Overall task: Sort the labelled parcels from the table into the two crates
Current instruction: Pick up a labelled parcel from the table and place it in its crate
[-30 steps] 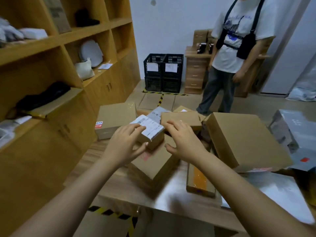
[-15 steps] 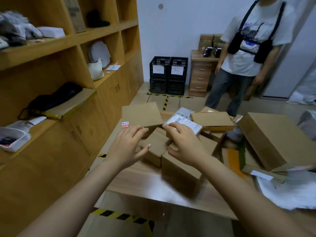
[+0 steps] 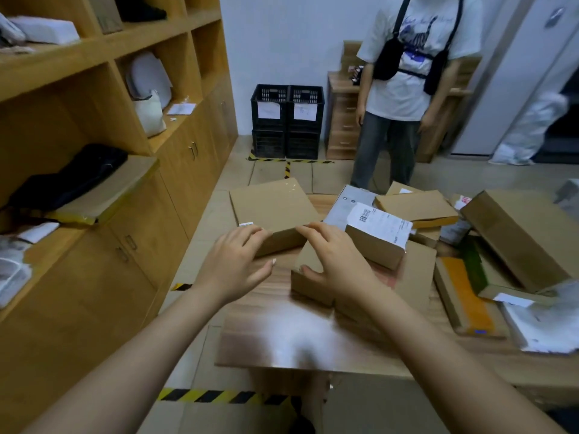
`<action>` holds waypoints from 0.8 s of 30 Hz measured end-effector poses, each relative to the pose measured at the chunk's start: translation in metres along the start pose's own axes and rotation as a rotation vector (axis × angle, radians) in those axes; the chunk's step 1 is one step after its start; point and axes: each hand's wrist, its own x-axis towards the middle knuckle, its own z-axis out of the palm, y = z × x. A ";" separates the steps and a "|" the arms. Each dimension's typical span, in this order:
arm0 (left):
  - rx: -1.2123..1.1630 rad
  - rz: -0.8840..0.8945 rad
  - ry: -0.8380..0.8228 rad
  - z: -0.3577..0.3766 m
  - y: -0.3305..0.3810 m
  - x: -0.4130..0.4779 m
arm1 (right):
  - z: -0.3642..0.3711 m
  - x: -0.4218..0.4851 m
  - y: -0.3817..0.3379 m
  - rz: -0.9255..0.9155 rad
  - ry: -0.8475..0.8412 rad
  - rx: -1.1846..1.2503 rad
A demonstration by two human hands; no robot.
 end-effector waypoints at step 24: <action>-0.141 0.024 -0.076 0.038 -0.204 0.137 | 0.081 0.202 -0.004 0.241 0.049 -0.006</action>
